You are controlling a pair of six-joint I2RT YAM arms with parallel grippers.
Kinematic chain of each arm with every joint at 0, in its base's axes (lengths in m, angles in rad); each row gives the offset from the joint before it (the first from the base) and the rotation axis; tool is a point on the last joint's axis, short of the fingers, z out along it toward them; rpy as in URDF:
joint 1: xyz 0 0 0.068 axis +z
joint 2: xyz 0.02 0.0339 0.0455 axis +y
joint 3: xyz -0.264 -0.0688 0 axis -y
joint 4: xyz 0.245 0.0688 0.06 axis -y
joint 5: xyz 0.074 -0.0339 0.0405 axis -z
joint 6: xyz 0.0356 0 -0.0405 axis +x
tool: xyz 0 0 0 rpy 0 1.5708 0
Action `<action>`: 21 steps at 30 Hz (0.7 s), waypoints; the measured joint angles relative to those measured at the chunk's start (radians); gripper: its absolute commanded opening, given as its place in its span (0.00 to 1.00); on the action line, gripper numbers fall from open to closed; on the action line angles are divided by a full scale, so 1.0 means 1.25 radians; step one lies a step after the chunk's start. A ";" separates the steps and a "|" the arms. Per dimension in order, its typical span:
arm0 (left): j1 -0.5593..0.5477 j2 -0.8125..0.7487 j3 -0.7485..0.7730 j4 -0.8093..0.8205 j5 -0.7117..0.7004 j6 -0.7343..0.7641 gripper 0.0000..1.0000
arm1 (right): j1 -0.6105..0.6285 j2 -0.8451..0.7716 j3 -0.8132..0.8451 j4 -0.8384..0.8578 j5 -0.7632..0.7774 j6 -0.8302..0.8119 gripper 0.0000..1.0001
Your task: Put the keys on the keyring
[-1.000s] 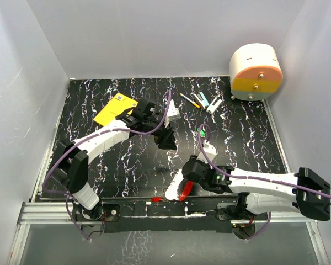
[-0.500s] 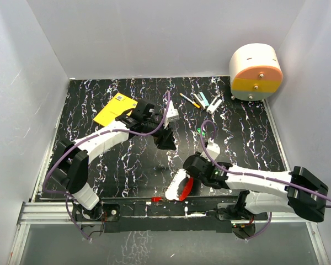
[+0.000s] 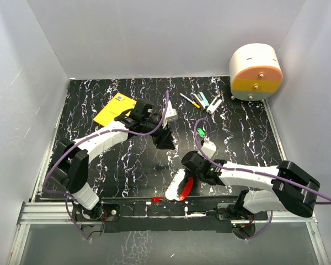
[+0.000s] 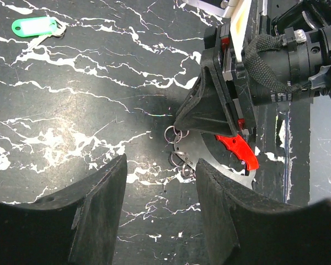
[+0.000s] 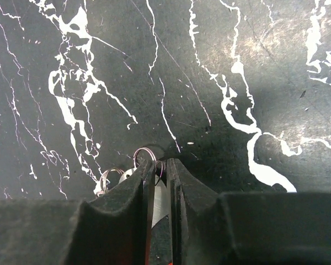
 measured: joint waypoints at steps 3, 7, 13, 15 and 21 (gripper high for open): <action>0.000 0.000 0.000 0.001 0.000 0.000 0.50 | -0.003 0.002 0.000 0.003 -0.006 -0.004 0.08; 0.000 0.000 0.000 0.001 0.000 0.000 0.50 | -0.005 0.002 0.000 0.010 -0.006 -0.004 0.08; 0.000 0.000 0.000 0.001 0.001 0.000 0.51 | -0.005 -0.007 0.000 0.018 -0.005 -0.018 0.08; 0.000 0.000 0.000 0.000 0.001 0.000 0.51 | -0.005 -0.027 0.000 0.029 -0.005 -0.044 0.08; 0.001 -0.002 0.003 -0.006 0.029 -0.001 0.55 | -0.005 -0.135 -0.015 0.132 -0.041 -0.189 0.08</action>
